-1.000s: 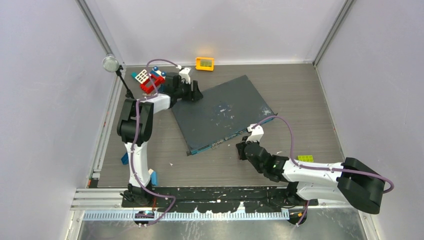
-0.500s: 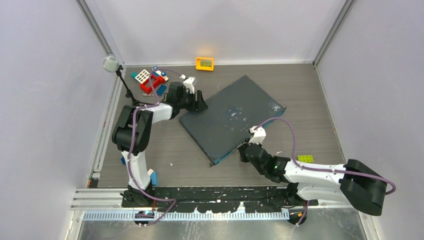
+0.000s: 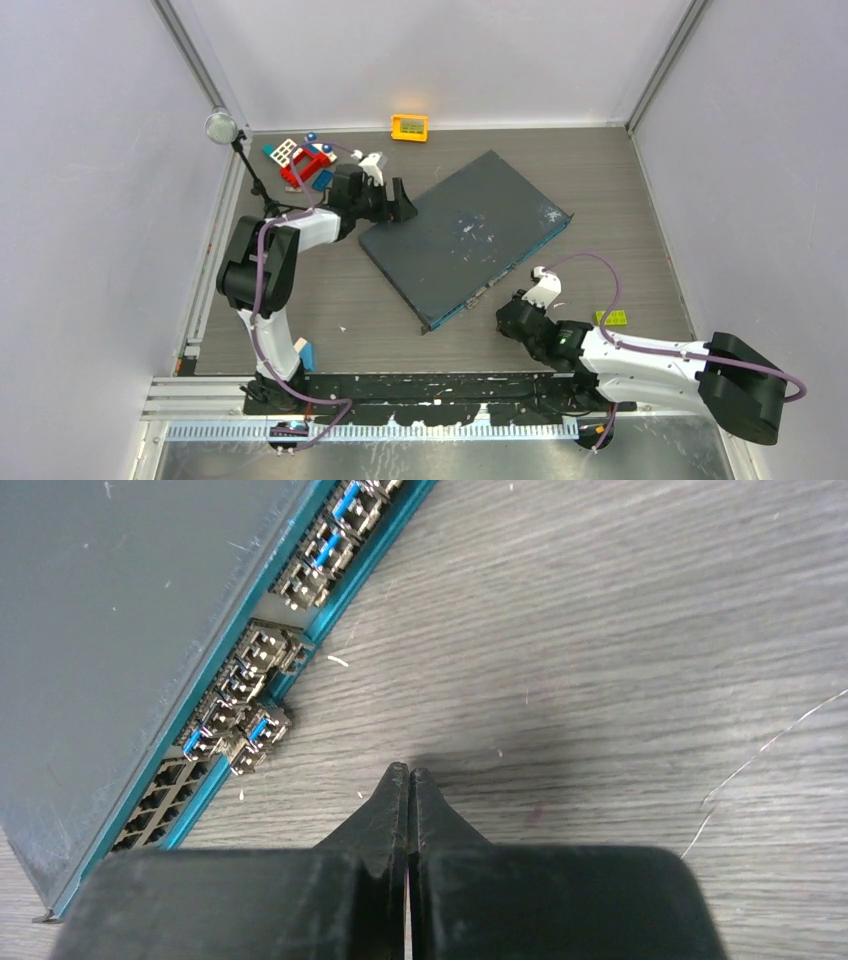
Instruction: Insert the plug into the switch port
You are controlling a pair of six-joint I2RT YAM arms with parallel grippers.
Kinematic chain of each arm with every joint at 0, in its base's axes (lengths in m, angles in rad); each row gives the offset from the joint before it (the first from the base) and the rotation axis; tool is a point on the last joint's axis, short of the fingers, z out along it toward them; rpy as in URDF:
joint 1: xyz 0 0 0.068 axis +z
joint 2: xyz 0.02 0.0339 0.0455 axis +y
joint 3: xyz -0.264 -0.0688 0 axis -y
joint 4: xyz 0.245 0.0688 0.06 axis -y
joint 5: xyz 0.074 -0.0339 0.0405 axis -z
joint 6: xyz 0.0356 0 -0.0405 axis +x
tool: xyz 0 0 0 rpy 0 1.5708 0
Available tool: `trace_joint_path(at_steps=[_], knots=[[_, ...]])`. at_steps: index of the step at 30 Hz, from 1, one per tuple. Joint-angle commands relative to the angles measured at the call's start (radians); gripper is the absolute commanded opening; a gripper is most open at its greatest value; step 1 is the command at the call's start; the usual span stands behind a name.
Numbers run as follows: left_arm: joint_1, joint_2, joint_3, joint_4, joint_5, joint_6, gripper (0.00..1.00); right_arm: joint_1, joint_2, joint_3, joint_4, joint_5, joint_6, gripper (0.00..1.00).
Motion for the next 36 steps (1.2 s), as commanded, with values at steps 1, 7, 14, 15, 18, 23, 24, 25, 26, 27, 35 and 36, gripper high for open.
trace_joint_path(at_steps=[1,7,14,15,18,23,24,25,26,27,35,36], knots=[[0.027,0.004,-0.015,0.077,0.003,-0.052,0.86,0.004,0.020,-0.004,0.044,-0.028,0.125,0.01],[0.031,0.032,-0.081,0.106,0.051,-0.086,0.79,0.003,0.072,0.019,0.068,-0.060,0.152,0.00],[0.011,-0.006,-0.195,0.082,0.090,-0.128,0.72,-0.022,0.068,0.053,-0.078,-0.097,0.222,0.00],[-0.005,-0.010,-0.206,0.076,0.090,-0.130,0.71,-0.022,0.058,0.064,-0.119,-0.099,0.230,0.00],[-0.072,-0.029,-0.230,0.048,0.090,-0.133,0.70,-0.024,0.012,0.106,-0.261,-0.094,0.239,0.02],[-0.165,-0.064,-0.266,0.011,0.090,-0.131,0.70,-0.036,-0.081,0.178,-0.514,-0.042,0.221,0.06],[-0.169,-0.071,-0.266,-0.005,0.089,-0.124,0.70,-0.046,-0.095,0.178,-0.537,-0.040,0.212,0.06],[-0.169,-0.077,-0.263,-0.022,0.086,-0.111,0.70,-0.056,-0.106,0.173,-0.546,-0.045,0.198,0.06],[-0.168,-0.087,-0.250,-0.064,0.071,-0.093,0.70,-0.075,-0.115,0.165,-0.545,-0.057,0.185,0.06],[-0.169,-0.096,-0.231,-0.100,0.048,-0.067,0.72,-0.097,-0.120,0.154,-0.526,-0.080,0.166,0.06],[-0.156,-0.091,-0.097,-0.170,-0.079,-0.025,0.82,-0.276,-0.040,0.182,-0.500,-0.184,0.058,0.05],[-0.151,-0.085,-0.089,-0.163,-0.082,-0.027,0.82,-0.308,-0.025,0.192,-0.506,-0.195,0.046,0.05]])
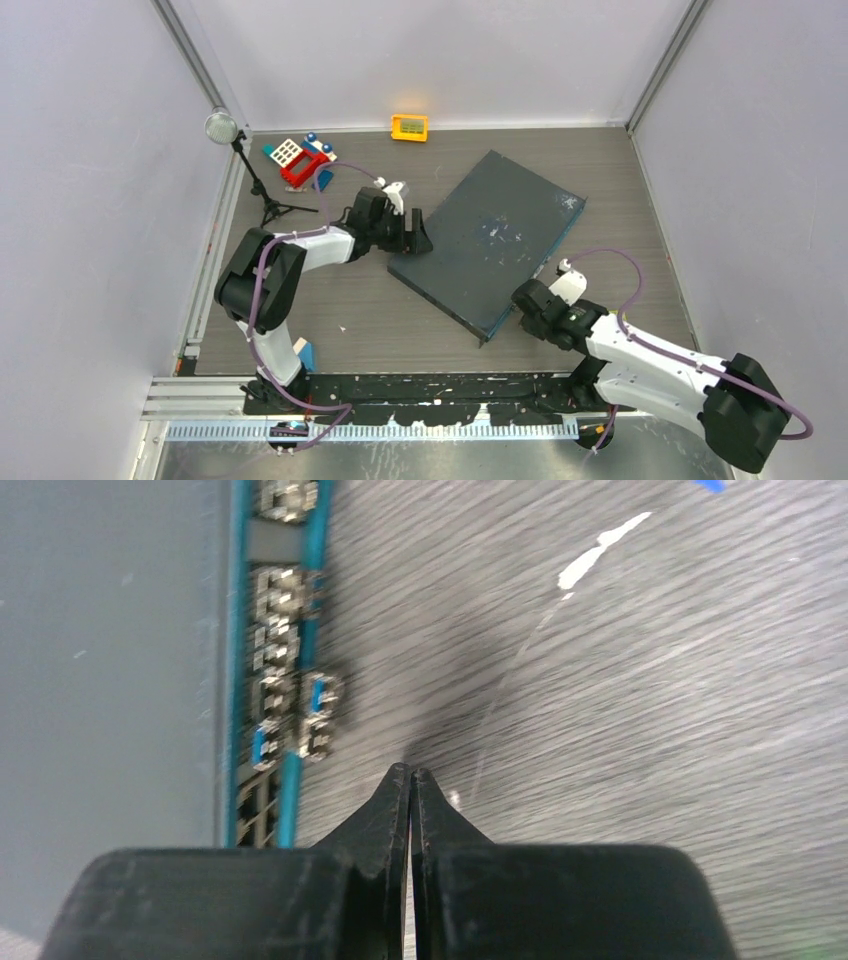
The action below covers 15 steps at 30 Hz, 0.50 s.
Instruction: Insert the plug into the switch port
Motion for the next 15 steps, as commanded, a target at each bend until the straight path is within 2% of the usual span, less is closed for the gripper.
trace_joint_path(at_steps=[1,4,6,15], knots=[[0.013,0.006,0.050,-0.061,-0.033,0.026,0.83,-0.115,0.051,0.055,-0.021,-0.058,-0.079,0.05],[0.019,0.015,0.052,-0.032,-0.042,0.027,0.83,-0.229,0.119,0.062,0.022,-0.129,-0.102,0.10],[0.021,0.022,0.044,-0.001,-0.029,0.021,0.83,-0.263,0.134,0.061,0.050,-0.133,-0.111,0.10],[0.023,0.108,0.043,0.131,0.129,-0.029,0.80,-0.302,0.044,0.022,0.101,-0.166,-0.107,0.03]])
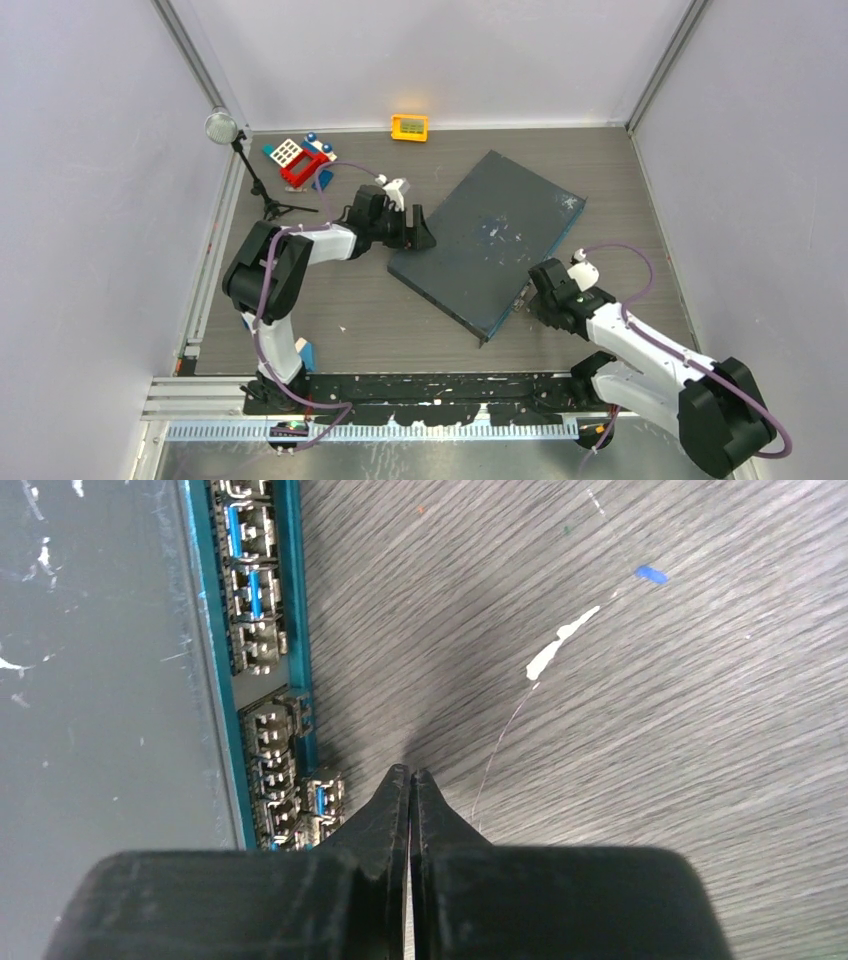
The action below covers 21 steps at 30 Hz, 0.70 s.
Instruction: Insert the plug into the switch port
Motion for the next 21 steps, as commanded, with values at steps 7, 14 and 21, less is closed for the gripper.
trace_joint_path(at_steps=[7,14,21], knots=[[0.001,0.073,0.023,0.077,0.122,-0.026,0.79,-0.031,-0.042,-0.080,0.148,-0.118,-0.002,0.01],[-0.017,0.101,0.034,0.079,0.144,-0.023,0.79,-0.044,0.009,-0.104,0.209,-0.122,-0.004,0.01],[-0.056,0.116,0.013,0.037,0.145,-0.002,0.68,-0.048,-0.005,-0.165,0.319,-0.137,0.000,0.00]])
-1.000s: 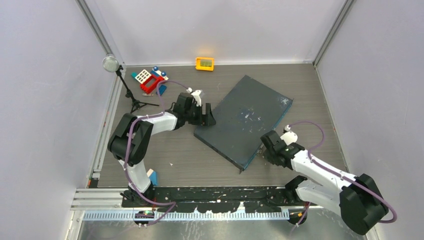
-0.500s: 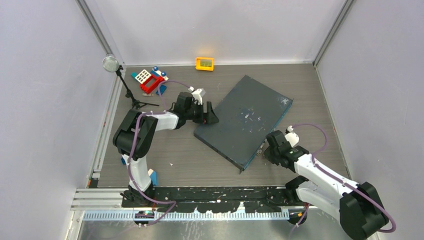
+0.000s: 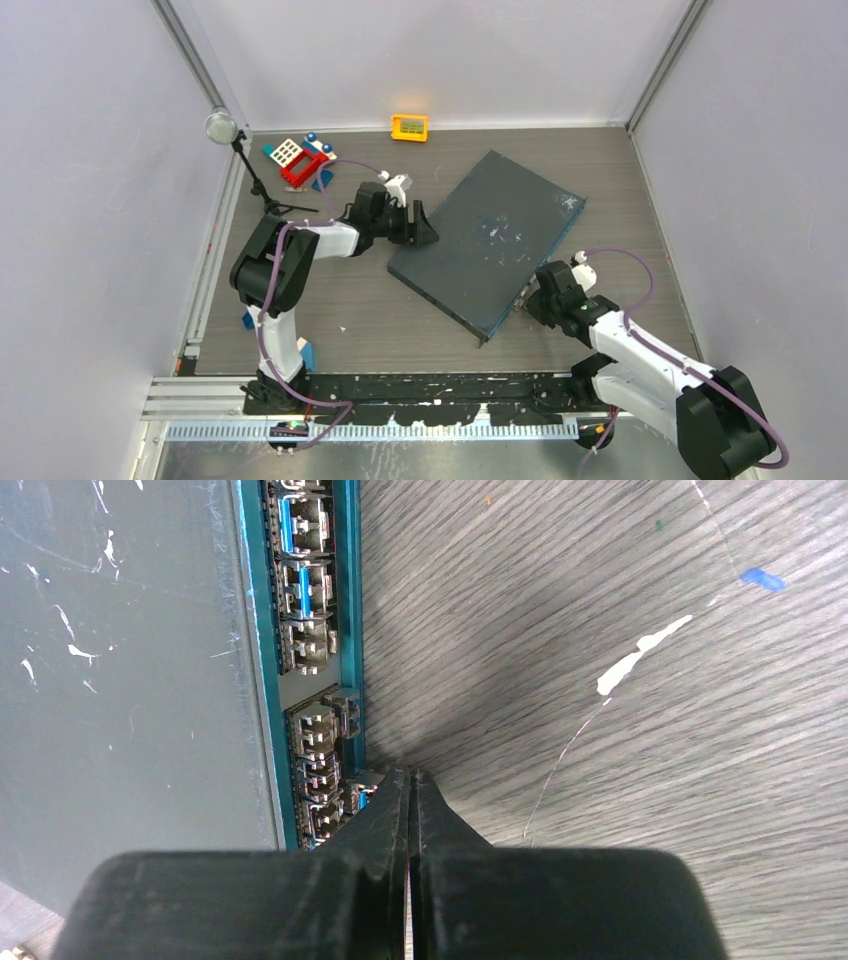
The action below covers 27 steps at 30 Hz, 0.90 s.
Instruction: Insert the plug into the switch port
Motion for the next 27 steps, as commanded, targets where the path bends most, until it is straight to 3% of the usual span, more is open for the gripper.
trace_joint_path(at_steps=[1,12,22,27], knots=[[-0.065,0.040,-0.033,-0.067,0.063,0.013,0.65,-0.003,0.013,-0.101,0.177,-0.031,0.011,0.00],[-0.143,0.116,-0.064,-0.121,0.110,0.021,0.53,-0.004,-0.224,-0.224,0.330,-0.076,-0.029,0.01],[-0.175,0.166,-0.052,-0.142,0.163,0.028,0.48,-0.006,-0.067,-0.267,0.667,-0.258,-0.005,0.01],[-0.184,0.159,-0.075,-0.145,0.168,0.025,0.48,-0.009,-0.041,-0.225,0.610,-0.256,0.010,0.00]])
